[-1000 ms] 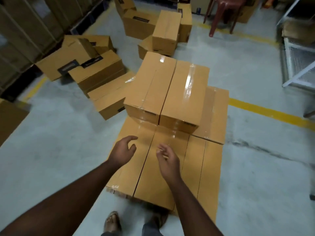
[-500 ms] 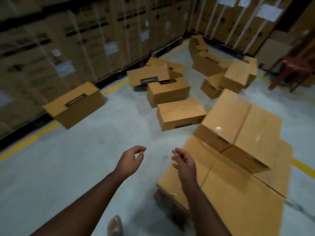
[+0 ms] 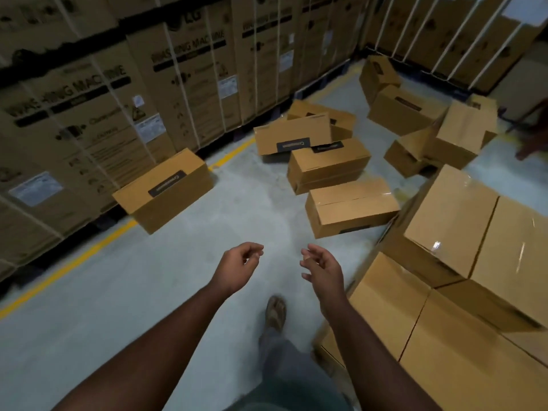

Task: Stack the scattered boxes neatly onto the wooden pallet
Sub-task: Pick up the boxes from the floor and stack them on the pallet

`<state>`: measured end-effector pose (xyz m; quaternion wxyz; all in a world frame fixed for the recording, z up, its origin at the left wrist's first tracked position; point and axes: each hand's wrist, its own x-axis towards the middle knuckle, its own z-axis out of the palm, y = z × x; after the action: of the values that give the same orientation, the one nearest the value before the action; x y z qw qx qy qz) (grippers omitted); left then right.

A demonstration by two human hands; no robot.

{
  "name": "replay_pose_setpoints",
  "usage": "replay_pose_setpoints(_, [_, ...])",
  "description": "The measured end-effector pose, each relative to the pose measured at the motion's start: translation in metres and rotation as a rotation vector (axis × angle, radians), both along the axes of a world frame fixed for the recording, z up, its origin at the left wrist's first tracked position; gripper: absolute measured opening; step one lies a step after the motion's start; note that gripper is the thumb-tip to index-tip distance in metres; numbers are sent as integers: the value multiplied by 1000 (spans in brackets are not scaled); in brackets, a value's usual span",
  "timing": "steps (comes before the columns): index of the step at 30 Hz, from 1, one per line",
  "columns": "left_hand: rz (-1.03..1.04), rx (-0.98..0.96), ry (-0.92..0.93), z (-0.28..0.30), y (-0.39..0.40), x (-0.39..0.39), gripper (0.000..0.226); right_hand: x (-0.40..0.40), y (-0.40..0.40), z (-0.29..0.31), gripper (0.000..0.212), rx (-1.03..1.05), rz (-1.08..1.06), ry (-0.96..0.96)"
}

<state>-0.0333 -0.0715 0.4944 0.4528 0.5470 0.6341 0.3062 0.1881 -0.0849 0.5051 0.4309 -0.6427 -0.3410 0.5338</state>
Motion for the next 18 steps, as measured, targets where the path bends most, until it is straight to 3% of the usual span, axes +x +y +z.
replay_pose_setpoints(6, [-105, -31, 93, -49, 175, 18, 21, 23, 144, -67, 24, -92, -211, 134])
replay_pose_setpoints(10, [-199, -84, 107, -103, 318, 74, 22, 73, 257, -119, 20, -188, -389, 169])
replay_pose_setpoints(14, [-359, -173, 167, -164, 430, 131, 28, 125, 363, -170, 31, -270, -453, 171])
replay_pose_setpoints(18, [-411, -234, 216, -228, 522, 170, 29, 155, 454, -237, 22, -343, -519, 224])
